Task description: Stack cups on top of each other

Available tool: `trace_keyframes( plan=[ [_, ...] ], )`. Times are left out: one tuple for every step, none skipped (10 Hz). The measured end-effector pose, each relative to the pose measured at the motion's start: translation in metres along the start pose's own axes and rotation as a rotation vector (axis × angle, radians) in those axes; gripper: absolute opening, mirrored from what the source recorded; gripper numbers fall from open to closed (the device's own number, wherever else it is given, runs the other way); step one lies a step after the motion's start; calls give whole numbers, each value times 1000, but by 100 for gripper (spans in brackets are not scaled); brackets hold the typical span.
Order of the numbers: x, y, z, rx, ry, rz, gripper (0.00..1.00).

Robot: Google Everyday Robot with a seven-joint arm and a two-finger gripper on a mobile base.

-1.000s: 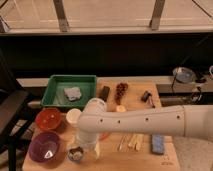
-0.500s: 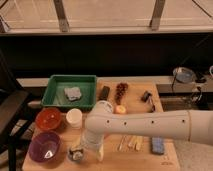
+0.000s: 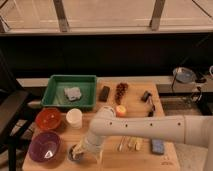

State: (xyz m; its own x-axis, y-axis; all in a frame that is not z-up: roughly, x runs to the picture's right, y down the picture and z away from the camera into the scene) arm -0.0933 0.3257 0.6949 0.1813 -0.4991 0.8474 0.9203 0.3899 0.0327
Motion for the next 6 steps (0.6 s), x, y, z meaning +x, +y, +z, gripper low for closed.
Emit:
trace_keyframes(
  plan=[
    [0, -3, -1, 5, 3, -7, 47],
    [-1, -6, -5, 12, 9, -14, 38],
    [-2, -8, -8, 19, 14, -20, 29],
    [-2, -11, -12, 37, 17, -26, 16],
    [-3, -13, -15, 56, 20, -32, 8],
    [-3, -15, -23, 93, 28, -39, 1]
  ],
)
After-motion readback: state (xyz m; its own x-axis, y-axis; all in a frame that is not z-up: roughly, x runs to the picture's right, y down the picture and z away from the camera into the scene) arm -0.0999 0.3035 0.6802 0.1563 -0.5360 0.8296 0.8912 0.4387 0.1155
